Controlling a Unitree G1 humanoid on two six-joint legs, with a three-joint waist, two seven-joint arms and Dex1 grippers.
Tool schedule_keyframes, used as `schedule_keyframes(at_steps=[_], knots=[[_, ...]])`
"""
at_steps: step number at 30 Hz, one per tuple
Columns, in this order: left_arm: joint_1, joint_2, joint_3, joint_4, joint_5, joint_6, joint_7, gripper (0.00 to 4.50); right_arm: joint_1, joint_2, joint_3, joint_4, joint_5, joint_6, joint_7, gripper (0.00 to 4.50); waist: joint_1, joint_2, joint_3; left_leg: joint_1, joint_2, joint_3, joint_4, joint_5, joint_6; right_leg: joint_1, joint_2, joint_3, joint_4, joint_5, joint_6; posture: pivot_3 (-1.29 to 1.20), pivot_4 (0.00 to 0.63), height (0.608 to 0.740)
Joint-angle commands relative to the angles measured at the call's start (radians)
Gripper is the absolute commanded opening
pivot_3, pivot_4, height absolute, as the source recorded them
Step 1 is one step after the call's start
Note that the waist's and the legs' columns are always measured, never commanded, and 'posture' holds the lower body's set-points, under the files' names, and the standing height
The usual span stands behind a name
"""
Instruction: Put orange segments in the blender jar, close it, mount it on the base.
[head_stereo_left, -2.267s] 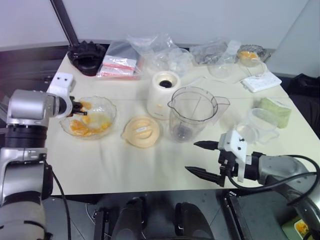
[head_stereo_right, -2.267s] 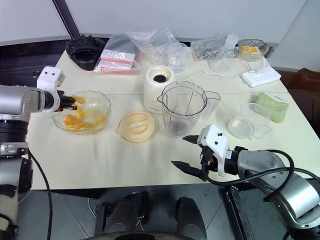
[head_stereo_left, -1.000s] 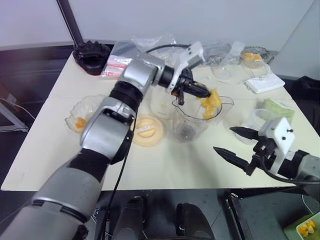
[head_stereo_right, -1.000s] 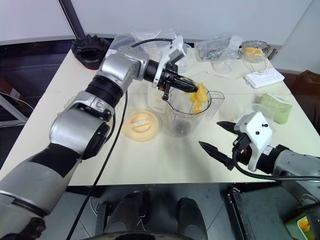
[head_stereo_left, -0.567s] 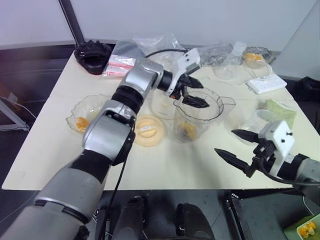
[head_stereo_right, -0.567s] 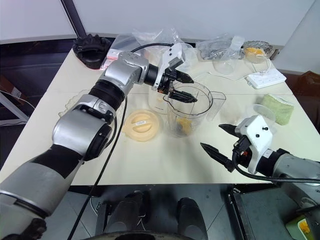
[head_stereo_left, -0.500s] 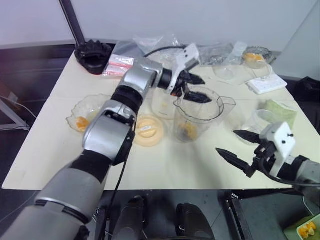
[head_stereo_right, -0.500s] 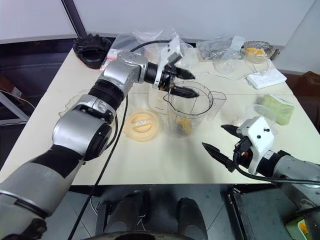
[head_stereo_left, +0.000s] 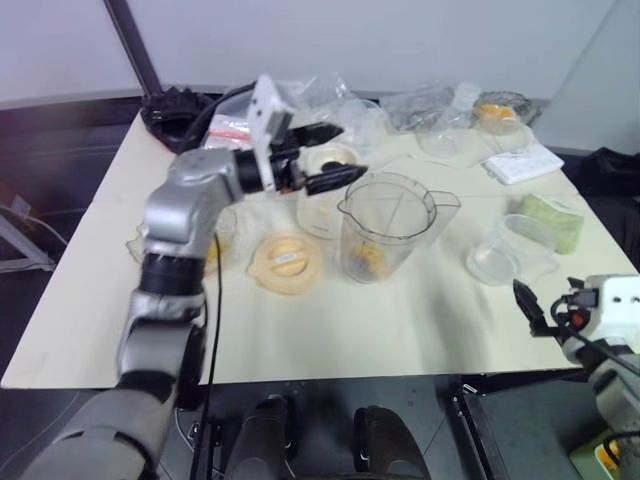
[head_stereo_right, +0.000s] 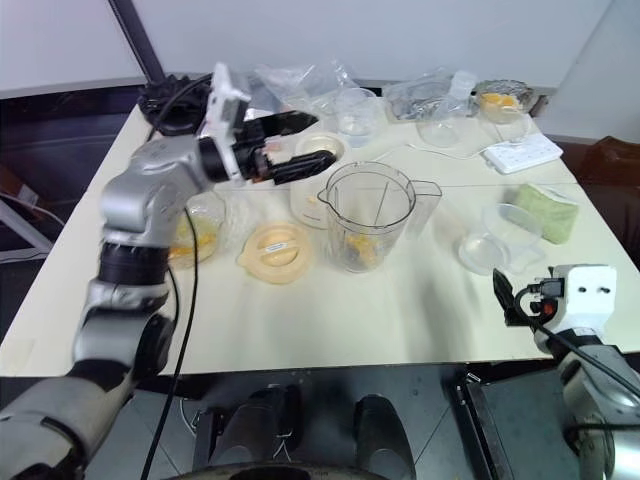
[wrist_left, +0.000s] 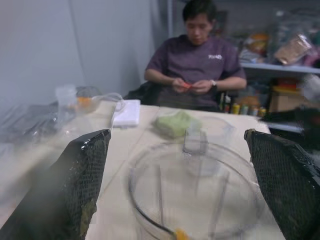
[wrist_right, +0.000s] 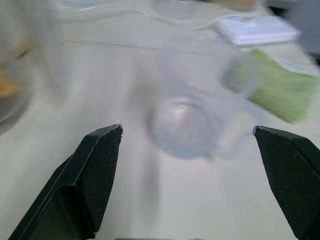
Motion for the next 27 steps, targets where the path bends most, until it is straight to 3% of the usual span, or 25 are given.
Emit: schedule_keyframes(at_steps=[1,7,16,27], knots=[[0.077,0.038,0.031,-0.193,-0.091,0.099,0.048,4.46,-0.037,-0.019,-0.041,0.079,-0.048,-0.038,-0.032,4.37,0.001,0.0,0.0,0.004,0.0,0.0,-0.001,0.0,0.0,0.002,0.0,0.0,0.0,0.0,0.0,0.0,0.15,0.74],[0.264,0.15,0.056,-0.423,-0.171,0.223,0.135,4.46,-0.191,-0.094,0.006,0.367,-0.12,-0.126,-0.003,4.37,-0.003,0.003,0.0,0.011,0.001,0.003,-0.004,0.0,-0.001,0.008,-0.001,0.003,-0.003,0.0,-0.001,0.0,0.15,0.74],[0.325,0.17,0.095,-0.503,-0.25,0.292,0.282,4.46,-0.331,-0.134,0.094,0.659,-0.197,-0.277,0.056,4.37,-0.001,0.004,0.0,0.011,0.001,0.004,-0.004,0.0,0.0,0.007,0.0,0.003,-0.003,0.0,-0.001,0.0,0.15,0.74],[0.362,0.187,0.094,-0.54,-0.315,0.308,0.369,4.46,-0.499,-0.137,0.142,1.018,-0.273,-0.488,0.002,4.37,-0.007,0.005,0.0,0.011,0.001,0.006,-0.004,0.0,0.0,0.007,0.001,0.004,-0.003,0.0,-0.001,0.0,0.15,0.74]])
